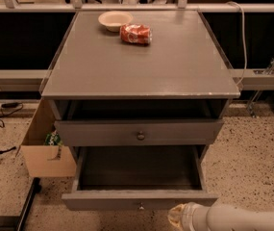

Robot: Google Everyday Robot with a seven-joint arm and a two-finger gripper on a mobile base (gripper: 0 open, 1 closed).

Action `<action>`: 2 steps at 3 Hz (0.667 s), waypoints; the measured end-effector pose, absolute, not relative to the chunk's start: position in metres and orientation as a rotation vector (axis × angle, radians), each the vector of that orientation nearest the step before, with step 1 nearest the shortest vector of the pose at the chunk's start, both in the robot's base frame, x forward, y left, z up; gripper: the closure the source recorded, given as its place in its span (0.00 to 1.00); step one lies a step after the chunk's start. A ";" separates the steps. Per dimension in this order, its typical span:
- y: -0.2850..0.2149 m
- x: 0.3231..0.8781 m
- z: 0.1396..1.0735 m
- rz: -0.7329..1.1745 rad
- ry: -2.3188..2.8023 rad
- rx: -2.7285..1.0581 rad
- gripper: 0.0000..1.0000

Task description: Close middle drawer

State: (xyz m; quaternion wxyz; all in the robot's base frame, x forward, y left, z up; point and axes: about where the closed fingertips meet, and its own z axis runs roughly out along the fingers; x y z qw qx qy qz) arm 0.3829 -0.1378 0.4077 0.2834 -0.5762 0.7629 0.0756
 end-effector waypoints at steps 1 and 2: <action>-0.140 0.387 0.396 0.212 2.045 -1.537 1.00; -0.140 0.392 0.383 0.221 2.048 -1.534 1.00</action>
Offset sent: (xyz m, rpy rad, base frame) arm 0.0122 -0.0050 -0.0336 0.0139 0.0113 -0.0071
